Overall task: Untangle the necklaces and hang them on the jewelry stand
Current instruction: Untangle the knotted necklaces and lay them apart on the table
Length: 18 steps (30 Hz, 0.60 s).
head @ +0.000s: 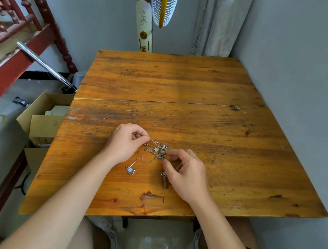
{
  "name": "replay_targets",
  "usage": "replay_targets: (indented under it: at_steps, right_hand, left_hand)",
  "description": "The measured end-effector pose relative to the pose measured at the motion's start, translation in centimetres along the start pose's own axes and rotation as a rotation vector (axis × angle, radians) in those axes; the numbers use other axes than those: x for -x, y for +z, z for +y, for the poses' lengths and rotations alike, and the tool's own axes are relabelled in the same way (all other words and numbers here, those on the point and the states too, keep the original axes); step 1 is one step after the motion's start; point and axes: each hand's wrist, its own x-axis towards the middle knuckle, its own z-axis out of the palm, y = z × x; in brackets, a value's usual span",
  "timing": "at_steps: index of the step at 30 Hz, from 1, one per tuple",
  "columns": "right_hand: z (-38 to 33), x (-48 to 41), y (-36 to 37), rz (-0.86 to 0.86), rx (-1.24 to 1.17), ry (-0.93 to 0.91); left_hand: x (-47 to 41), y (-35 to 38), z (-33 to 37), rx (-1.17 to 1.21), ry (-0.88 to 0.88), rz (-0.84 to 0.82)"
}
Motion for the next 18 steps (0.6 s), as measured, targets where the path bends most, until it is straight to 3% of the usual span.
replay_targets:
  at_steps: [4, 9, 18]
  right_hand:
    - [-0.4, -1.2, -0.1, -0.017, 0.042, -0.044]
    - [-1.7, -2.4, 0.8, -0.047, 0.257, -0.248]
    - [-2.4, -4.3, 0.3, -0.183, 0.288, -0.247]
  left_hand:
    - [0.1, -0.8, -0.4, 0.06, -0.009, -0.007]
    - [0.4, -1.3, 0.1, 0.092, 0.014, 0.003]
    - [-0.1, -1.4, 0.0, 0.107, 0.039, 0.048]
